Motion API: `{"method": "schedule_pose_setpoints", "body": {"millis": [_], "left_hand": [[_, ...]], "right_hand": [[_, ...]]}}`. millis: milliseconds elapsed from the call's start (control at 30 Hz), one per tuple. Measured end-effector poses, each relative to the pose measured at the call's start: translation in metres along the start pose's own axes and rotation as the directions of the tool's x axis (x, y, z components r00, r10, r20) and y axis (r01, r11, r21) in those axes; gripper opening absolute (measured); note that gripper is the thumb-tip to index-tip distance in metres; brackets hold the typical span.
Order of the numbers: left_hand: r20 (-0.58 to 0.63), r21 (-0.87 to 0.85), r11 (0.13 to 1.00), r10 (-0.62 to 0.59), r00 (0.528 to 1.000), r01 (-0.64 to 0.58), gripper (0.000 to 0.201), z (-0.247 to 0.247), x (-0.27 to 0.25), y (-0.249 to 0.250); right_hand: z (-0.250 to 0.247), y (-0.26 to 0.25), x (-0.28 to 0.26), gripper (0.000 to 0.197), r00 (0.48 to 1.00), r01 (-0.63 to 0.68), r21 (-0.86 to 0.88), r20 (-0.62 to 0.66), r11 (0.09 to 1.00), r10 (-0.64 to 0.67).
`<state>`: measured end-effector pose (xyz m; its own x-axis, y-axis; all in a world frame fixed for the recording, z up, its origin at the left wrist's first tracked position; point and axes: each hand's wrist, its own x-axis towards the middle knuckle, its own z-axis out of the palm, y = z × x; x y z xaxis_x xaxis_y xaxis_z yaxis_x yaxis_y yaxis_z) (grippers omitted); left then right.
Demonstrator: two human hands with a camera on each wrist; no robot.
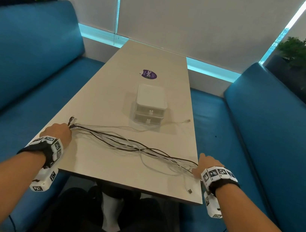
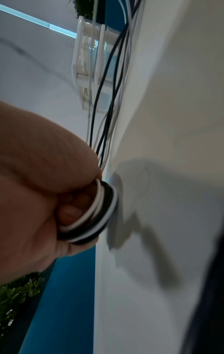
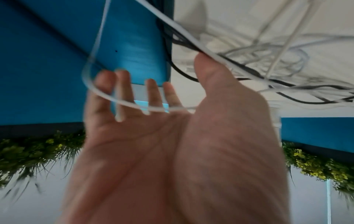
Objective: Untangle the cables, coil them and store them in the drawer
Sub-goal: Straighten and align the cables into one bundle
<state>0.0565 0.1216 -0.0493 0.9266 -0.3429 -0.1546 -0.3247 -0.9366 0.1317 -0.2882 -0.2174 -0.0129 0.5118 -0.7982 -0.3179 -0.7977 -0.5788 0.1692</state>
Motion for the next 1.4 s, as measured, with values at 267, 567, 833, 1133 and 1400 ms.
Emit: {"method": "schedule_pose_setpoints", "body": {"millis": [267, 567, 833, 1133, 1400], "left_hand": [[0.011, -0.017, 1.0, -0.01, 1.0, 0.01, 0.025, -0.002, -0.002, 0.002], [0.009, -0.003, 1.0, -0.006, 1.0, 0.006, 0.024, -0.002, -0.002, 0.002], [0.008, 0.009, 1.0, 0.03, 1.0, -0.03, 0.023, 0.0, -0.004, 0.003], [0.016, 0.001, 1.0, 0.019, 1.0, -0.019, 0.024, -0.002, -0.006, 0.005], [0.015, 0.013, 1.0, 0.027, 1.0, -0.027, 0.023, -0.003, -0.008, 0.005]], "right_hand": [[-0.011, -0.024, -0.007, 0.037, 0.947, 0.311, 0.273, -0.004, 0.91, -0.323], [-0.02, -0.027, -0.01, 0.032, 0.998, 0.059, -0.018, -0.026, 0.998, -0.059], [-0.011, -0.033, -0.004, 0.012, 0.984, -0.045, -0.12, -0.174, 0.992, 0.023], [0.005, -0.021, 0.012, 0.016, 0.984, 0.002, -0.102, -0.176, 0.995, -0.02], [-0.002, -0.021, 0.003, 0.011, 0.99, -0.011, -0.1, -0.139, 0.995, -0.003]]}}
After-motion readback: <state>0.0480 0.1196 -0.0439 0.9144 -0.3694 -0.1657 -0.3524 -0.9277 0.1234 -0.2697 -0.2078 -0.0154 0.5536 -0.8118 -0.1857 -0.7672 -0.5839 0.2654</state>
